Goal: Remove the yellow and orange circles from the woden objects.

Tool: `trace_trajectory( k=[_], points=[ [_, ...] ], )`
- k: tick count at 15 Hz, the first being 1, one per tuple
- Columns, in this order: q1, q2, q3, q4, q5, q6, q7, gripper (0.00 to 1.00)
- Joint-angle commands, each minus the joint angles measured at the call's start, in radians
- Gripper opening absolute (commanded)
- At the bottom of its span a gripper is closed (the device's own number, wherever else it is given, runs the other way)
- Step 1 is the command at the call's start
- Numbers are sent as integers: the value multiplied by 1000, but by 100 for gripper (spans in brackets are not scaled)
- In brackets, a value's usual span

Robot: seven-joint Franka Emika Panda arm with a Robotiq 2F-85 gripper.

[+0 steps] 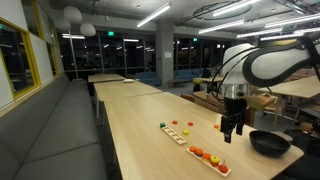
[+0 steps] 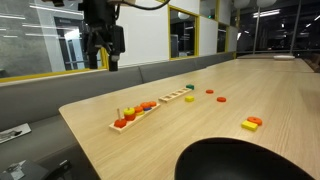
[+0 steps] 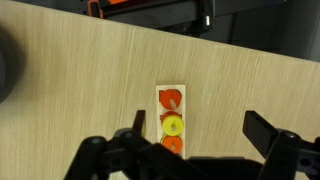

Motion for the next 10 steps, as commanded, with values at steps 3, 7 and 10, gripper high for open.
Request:
trace_trajectory(
  k=[3, 7, 10],
  points=[
    [-30, 56, 62, -37, 31, 188, 150, 100],
    [-44, 137, 86, -37, 14, 304, 211, 100],
    [-61, 206, 92, -38, -1, 378, 237, 100]
  ],
)
